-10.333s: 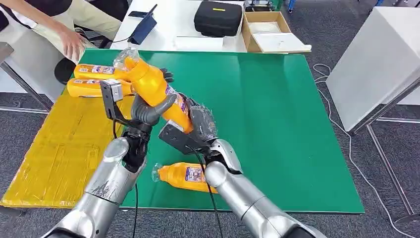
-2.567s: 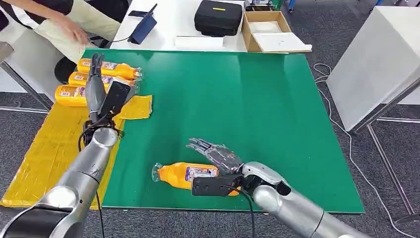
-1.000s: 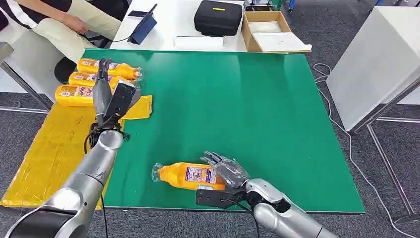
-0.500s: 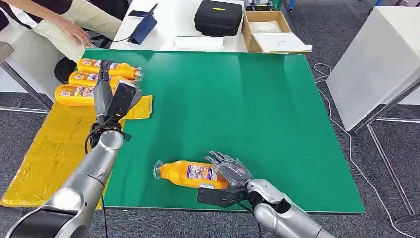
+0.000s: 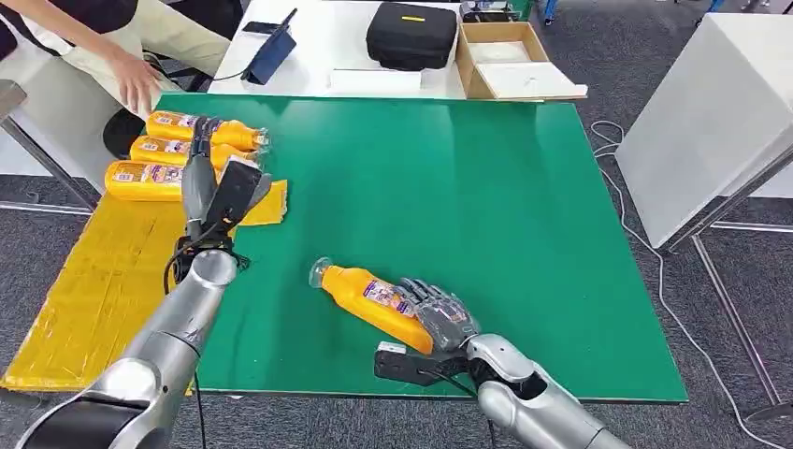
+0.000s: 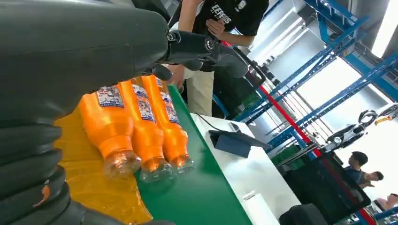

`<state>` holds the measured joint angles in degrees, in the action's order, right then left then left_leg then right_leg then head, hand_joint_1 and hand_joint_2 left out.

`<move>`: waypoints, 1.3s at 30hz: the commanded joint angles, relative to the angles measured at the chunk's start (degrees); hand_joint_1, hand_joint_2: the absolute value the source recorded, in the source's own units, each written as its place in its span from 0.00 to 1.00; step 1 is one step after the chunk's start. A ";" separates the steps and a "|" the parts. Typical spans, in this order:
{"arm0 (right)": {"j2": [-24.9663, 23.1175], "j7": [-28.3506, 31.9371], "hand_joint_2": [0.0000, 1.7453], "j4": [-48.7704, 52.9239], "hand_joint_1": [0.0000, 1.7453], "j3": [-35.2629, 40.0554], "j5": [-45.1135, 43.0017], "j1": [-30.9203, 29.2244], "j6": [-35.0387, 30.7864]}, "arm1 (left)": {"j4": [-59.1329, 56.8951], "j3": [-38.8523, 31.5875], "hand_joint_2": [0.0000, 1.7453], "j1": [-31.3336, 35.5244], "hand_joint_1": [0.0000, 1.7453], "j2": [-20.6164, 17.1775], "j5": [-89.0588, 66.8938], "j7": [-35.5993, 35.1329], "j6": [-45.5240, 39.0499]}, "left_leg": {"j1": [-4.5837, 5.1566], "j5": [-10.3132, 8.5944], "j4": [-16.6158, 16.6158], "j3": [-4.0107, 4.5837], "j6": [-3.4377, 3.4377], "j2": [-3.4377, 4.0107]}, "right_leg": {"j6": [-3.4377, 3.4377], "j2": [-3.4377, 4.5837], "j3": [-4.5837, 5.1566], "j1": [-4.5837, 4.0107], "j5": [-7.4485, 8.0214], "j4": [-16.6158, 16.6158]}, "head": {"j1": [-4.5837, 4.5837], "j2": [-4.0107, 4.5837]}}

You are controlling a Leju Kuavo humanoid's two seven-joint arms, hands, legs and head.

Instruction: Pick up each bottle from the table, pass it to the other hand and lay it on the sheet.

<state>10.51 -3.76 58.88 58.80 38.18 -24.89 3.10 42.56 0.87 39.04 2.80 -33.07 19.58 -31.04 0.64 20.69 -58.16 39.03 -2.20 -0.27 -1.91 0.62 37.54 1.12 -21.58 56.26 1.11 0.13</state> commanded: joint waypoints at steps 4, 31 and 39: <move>-1.68 0.30 1.00 -7.51 0.27 0.91 0.34 1.36 0.50 | -2.34 -0.42 1.00 0.53 0.00 0.47 0.44 0.10 0.02 | -0.04 0.09 0.10 -0.53 0.18 -0.12 | 0.12 -0.17 -0.54 -0.04 -0.11 -0.12 | 0.00 0.00; -3.49 0.69 1.00 -8.81 1.00 -4.21 -0.66 1.59 -5.58 | -2.93 -0.68 1.00 0.14 0.00 0.85 4.34 2.17 2.88 | -0.12 0.14 0.12 -0.95 0.25 -0.11 | 0.16 -0.18 -0.86 -0.05 -0.13 -0.16 | 0.00 0.00; -5.67 2.40 1.00 -2.88 1.00 -16.77 -3.74 2.17 -16.51 | 13.65 3.94 1.00 -5.40 0.00 2.48 10.33 0.42 12.33 | -0.07 0.13 -0.02 -0.59 0.21 -0.11 | 0.14 -0.16 -0.59 -0.01 -0.15 -0.01 | -0.02 0.00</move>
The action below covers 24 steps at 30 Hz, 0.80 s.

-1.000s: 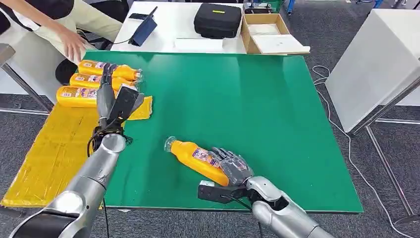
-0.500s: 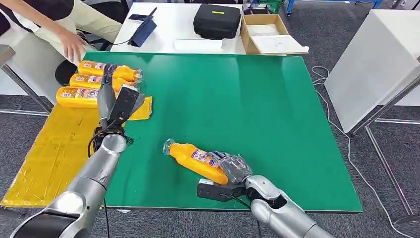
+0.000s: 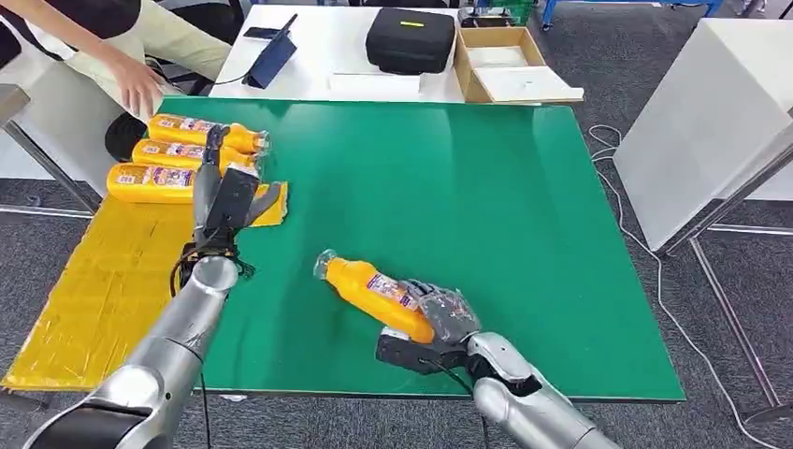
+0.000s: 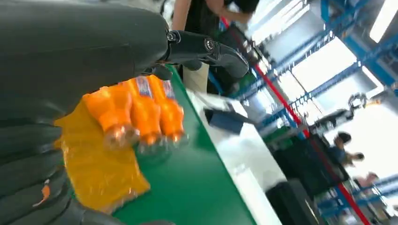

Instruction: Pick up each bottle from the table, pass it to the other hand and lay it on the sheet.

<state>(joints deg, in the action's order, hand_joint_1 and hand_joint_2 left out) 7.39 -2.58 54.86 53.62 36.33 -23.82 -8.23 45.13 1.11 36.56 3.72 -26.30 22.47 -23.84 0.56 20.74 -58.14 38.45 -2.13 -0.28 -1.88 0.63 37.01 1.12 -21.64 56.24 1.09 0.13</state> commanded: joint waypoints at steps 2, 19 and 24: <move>-4.90 2.61 1.00 2.43 1.00 -16.09 -2.20 1.73 -9.71 | 13.53 4.84 1.00 -3.43 0.00 1.29 6.58 -2.50 7.75 | 0.01 0.02 -0.01 0.15 0.05 -0.03 | 0.03 -0.05 0.05 -0.02 -0.02 0.00 | 0.00 0.00; -13.41 16.17 1.00 4.33 1.00 -24.20 -10.45 -1.58 -13.49 | 16.62 9.08 1.00 -4.51 0.00 0.52 18.56 -6.69 18.61 | 0.06 0.13 -0.01 0.16 0.15 0.05 | 0.09 -0.01 0.15 0.00 -0.06 0.03 | 0.04 0.00; -14.80 21.01 1.00 2.58 1.00 -24.53 -12.61 -2.68 -13.45 | 14.47 9.46 1.00 -3.54 0.00 0.35 25.17 -7.79 25.18 | 0.05 0.14 0.03 0.08 0.17 0.00 | 0.09 -0.07 0.04 -0.01 -0.09 -0.01 | 0.02 0.00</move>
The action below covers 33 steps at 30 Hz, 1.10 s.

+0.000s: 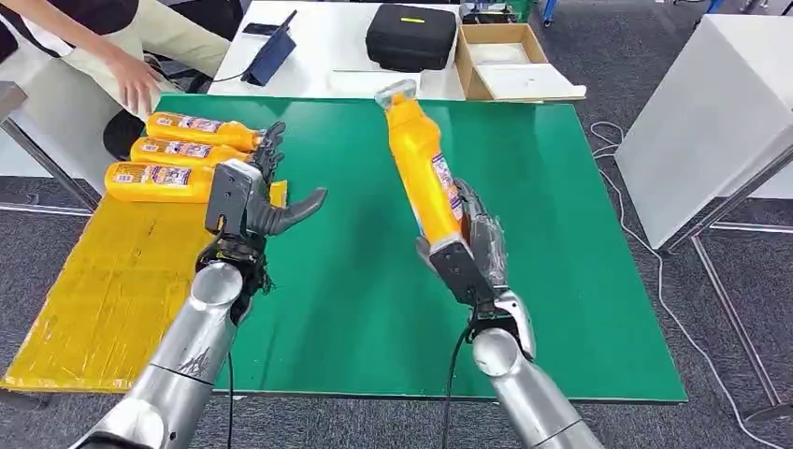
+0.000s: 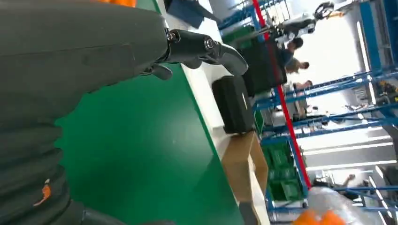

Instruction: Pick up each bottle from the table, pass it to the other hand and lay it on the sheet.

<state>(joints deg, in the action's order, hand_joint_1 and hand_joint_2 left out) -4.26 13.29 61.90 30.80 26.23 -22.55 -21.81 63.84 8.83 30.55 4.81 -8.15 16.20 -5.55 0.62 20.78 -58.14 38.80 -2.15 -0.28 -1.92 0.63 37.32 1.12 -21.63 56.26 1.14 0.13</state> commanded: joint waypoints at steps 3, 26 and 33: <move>-4.54 8.97 1.00 -7.82 1.00 -1.34 -3.38 -6.22 -0.03 | -7.17 2.60 1.00 4.72 0.00 -0.13 9.30 -1.98 9.20 | 0.01 0.11 -0.01 -0.23 0.19 0.00 | 0.14 -0.04 -0.24 0.00 -0.11 0.02 | -0.02 0.00; -9.28 6.52 1.00 -20.08 1.00 7.41 10.17 -10.45 -4.50 | -7.28 4.47 1.00 5.08 0.00 0.23 11.23 -2.67 10.91 | -0.02 0.05 0.03 -0.04 0.12 0.02 | 0.10 -0.01 -0.03 -0.01 -0.05 -0.02 | -0.02 0.00; -10.17 5.16 1.00 -24.11 1.00 9.88 16.15 -10.79 -9.69 | -7.14 3.78 1.00 5.43 0.00 0.07 15.78 -4.28 15.54 | -0.02 0.14 0.07 -0.29 0.22 0.03 | 0.17 -0.04 -0.28 -0.03 -0.14 -0.04 | -0.02 0.00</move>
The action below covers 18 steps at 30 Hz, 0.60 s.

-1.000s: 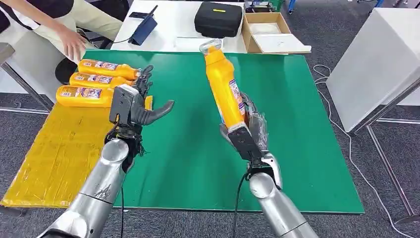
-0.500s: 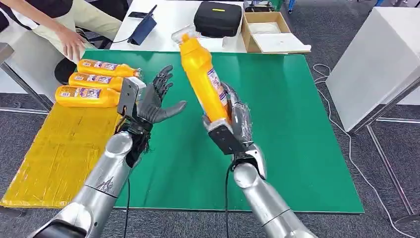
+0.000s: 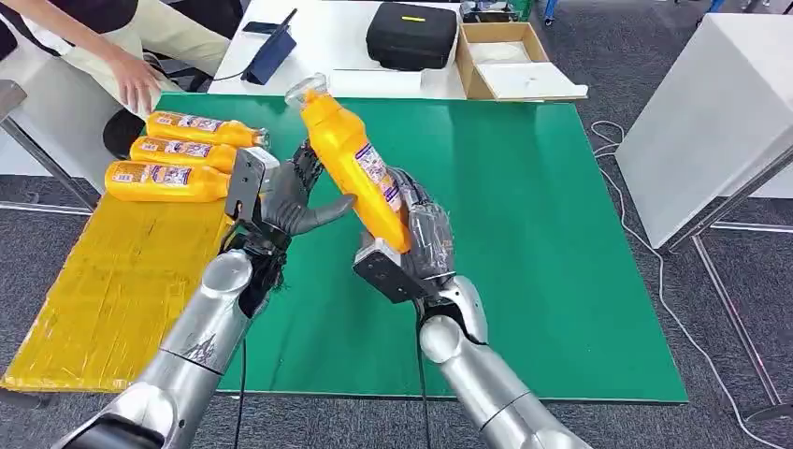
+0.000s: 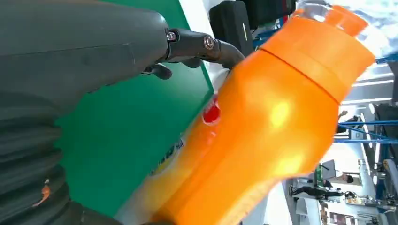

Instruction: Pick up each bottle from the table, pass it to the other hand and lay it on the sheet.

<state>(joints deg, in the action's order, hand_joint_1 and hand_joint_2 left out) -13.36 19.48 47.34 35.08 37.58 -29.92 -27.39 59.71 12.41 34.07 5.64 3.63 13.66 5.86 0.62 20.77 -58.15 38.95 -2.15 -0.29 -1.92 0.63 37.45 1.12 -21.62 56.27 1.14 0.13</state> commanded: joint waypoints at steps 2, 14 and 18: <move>-1.10 -1.01 1.00 -9.61 1.00 5.65 4.87 -3.34 -4.22 | -2.96 0.15 1.00 2.03 0.00 -0.83 4.11 -1.83 4.22 | -0.04 0.08 0.04 -0.24 0.15 0.02 | 0.11 -0.03 -0.24 -0.04 -0.07 -0.06 | -0.02 0.00; -1.38 -2.70 1.00 -11.08 1.00 6.14 7.79 -3.76 -5.75 | -4.52 0.74 1.00 5.77 0.00 -1.55 10.86 -6.13 7.90 | -0.07 0.07 -0.02 -0.15 0.15 -0.02 | 0.12 -0.07 -0.16 -0.06 -0.07 0.00 | -0.04 0.00; -1.30 -2.73 1.00 -12.68 1.00 6.67 10.54 -3.45 -8.89 | -4.86 1.87 1.00 5.55 0.00 -1.88 14.89 -7.53 9.55 | -0.05 0.03 0.02 -0.13 0.12 -0.06 | 0.10 -0.10 -0.13 -0.04 -0.05 -0.03 | -0.02 0.00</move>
<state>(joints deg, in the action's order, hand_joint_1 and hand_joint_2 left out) -14.71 17.18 41.48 38.14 45.12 -31.28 -33.57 59.60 12.28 35.12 5.20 14.23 8.02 13.16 0.60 20.77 -58.15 38.95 -2.14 -0.28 -1.91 0.63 37.48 1.12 -21.63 56.27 1.11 0.13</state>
